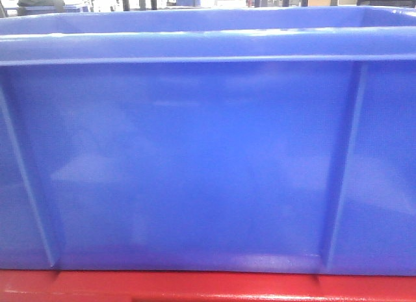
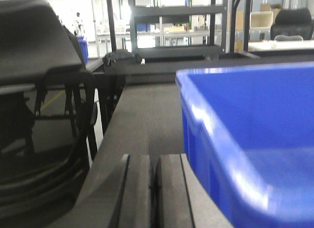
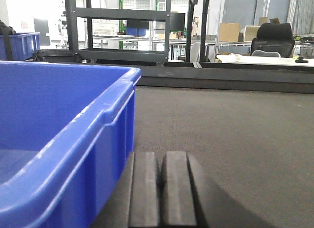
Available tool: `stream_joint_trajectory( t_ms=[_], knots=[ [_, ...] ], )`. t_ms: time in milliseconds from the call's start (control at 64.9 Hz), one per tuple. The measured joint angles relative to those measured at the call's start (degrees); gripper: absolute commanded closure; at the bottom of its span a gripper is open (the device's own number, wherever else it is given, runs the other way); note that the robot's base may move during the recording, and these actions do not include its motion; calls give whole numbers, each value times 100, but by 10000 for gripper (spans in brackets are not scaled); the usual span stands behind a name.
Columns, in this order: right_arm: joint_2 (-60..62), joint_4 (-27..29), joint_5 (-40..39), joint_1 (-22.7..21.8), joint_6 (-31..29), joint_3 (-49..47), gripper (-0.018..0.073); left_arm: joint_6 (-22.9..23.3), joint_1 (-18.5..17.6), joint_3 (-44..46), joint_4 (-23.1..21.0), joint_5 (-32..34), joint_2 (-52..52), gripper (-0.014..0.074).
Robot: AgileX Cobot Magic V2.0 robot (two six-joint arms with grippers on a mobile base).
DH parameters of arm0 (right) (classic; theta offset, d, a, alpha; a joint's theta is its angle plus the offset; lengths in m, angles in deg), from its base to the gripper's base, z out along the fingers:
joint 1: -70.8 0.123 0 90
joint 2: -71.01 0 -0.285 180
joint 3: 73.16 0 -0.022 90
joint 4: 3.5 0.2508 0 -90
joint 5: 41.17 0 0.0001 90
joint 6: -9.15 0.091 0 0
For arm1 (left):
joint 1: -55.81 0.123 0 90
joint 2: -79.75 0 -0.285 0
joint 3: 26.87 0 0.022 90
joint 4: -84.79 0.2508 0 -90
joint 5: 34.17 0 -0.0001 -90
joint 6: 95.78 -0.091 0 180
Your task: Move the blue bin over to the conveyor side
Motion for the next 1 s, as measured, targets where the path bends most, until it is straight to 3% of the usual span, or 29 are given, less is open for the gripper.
stream_joint_trajectory(
  t_ms=[293,1002],
  knots=[
    [0,0,10,0,-5,3,648,0,0,-226,-214,-140,335,584],
    [0,0,10,0,-5,3,648,0,0,-235,-242,-140,335,584]
  ],
)
